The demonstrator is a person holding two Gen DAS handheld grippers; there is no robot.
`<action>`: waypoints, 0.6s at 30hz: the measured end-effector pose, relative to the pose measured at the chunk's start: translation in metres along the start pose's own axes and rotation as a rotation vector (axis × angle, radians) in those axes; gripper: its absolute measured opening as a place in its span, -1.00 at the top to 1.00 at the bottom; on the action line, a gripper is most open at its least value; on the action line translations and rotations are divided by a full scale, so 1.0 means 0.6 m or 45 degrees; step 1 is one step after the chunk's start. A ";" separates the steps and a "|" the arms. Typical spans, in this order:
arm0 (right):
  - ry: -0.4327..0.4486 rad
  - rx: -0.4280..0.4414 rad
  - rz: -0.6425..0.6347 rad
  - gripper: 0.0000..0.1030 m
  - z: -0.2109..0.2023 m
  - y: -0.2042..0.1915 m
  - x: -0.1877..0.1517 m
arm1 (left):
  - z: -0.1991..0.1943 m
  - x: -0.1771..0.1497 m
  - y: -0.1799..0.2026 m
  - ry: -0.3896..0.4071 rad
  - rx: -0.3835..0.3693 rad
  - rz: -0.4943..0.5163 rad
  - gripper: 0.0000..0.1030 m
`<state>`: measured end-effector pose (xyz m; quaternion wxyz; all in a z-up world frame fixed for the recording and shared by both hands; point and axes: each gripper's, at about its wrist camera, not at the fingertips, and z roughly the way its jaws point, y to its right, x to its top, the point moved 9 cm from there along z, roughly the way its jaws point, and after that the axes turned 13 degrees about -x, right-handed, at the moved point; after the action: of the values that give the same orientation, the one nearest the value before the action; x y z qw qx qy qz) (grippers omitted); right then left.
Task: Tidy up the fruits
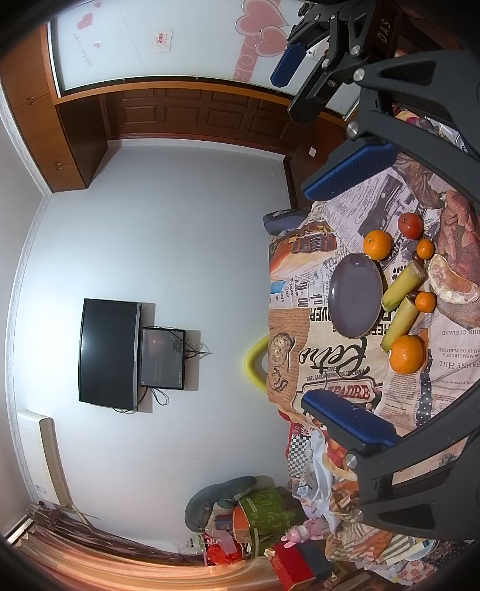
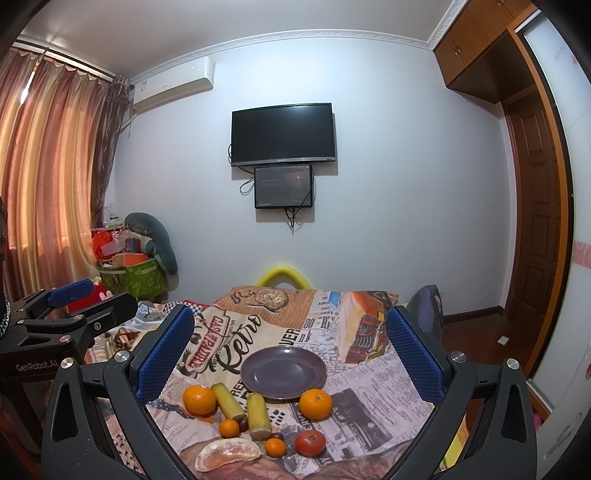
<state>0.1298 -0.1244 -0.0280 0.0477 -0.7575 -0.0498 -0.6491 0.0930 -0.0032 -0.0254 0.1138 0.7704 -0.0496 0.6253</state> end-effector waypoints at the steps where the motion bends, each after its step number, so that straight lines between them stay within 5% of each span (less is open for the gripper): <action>1: -0.002 -0.001 -0.002 -1.00 0.001 -0.001 -0.001 | 0.000 -0.002 0.000 0.000 0.000 0.000 -1.00; 18: -0.134 0.000 -0.111 -1.00 0.079 -0.026 -0.063 | 0.068 -0.061 -0.076 -0.139 0.091 -0.084 -1.00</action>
<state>0.1682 -0.1031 -0.0725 0.0166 -0.7876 -0.0852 -0.6100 0.1342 0.0291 -0.0742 0.1039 0.8082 -0.0079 0.5796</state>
